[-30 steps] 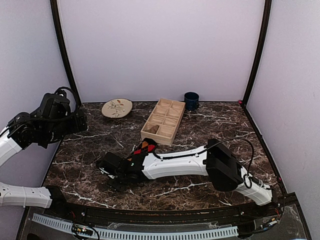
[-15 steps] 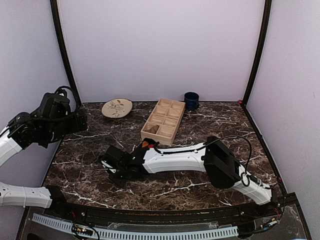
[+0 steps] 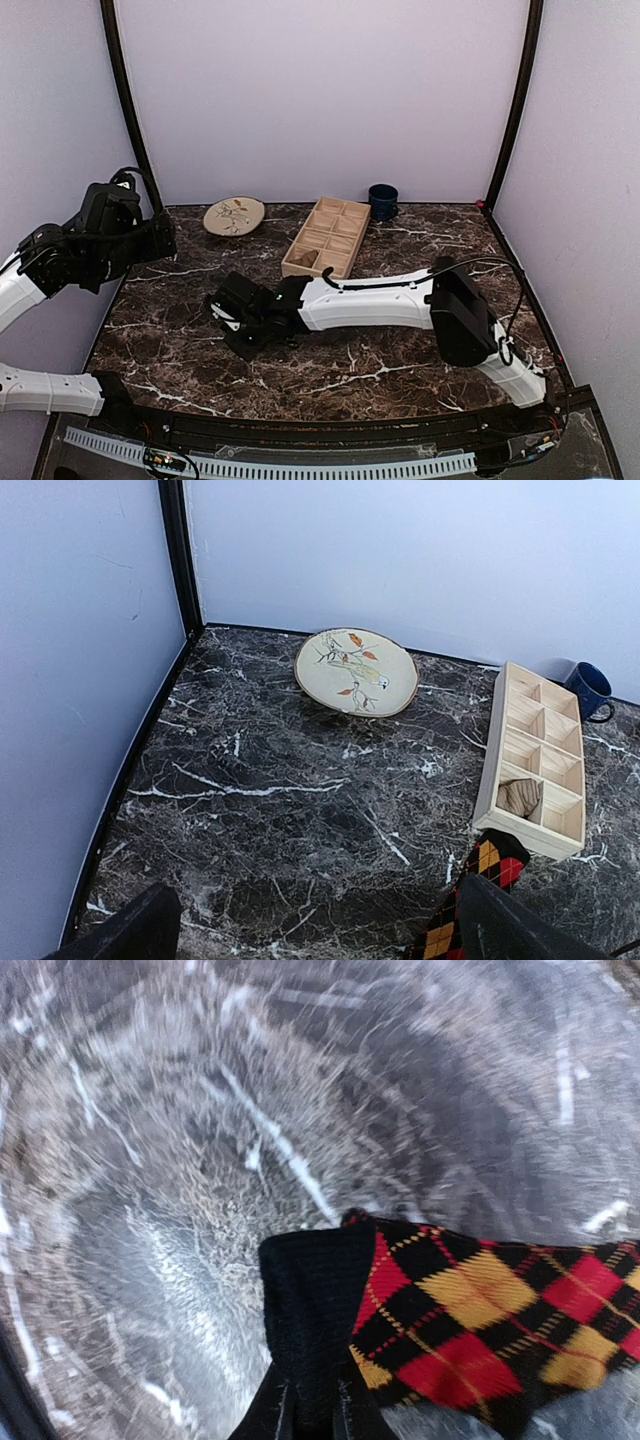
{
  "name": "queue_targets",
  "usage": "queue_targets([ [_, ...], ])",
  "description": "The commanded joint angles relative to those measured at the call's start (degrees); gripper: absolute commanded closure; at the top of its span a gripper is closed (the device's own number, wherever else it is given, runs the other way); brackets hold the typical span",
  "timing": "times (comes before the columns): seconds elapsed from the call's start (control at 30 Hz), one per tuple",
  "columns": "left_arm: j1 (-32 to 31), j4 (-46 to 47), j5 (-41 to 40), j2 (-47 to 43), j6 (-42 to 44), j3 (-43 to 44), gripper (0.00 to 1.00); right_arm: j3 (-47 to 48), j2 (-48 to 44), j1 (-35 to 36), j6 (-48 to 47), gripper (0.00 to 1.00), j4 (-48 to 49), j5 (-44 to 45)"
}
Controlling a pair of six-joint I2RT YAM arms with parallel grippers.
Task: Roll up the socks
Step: Pick up the sock from the center of the board, then flatten out the sock at the center of the board.
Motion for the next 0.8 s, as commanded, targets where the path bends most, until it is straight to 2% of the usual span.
queue_targets([
  [0.0, -0.2, 1.8, -0.6, 0.1, 1.4, -0.8, 0.01, -1.4, -10.6, -1.5, 3.5, 0.91, -1.0, 2.1],
  [0.17, -0.2, 3.9, 1.0, 0.6, 2.5, -1.6, 0.01, -8.4, -20.7, -3.5, 8.3, 0.91, -0.7, 5.3],
  [0.47, -0.2, 7.8, 5.4, 5.4, 5.1, -2.3, 0.01, -26.8, -39.2, -7.8, 17.3, 0.90, 1.3, 15.2],
  [0.77, -0.3, 11.0, 9.9, 10.5, 6.9, -0.8, 0.01, -36.5, -53.1, -15.6, 18.9, 0.89, -2.1, 23.9],
])
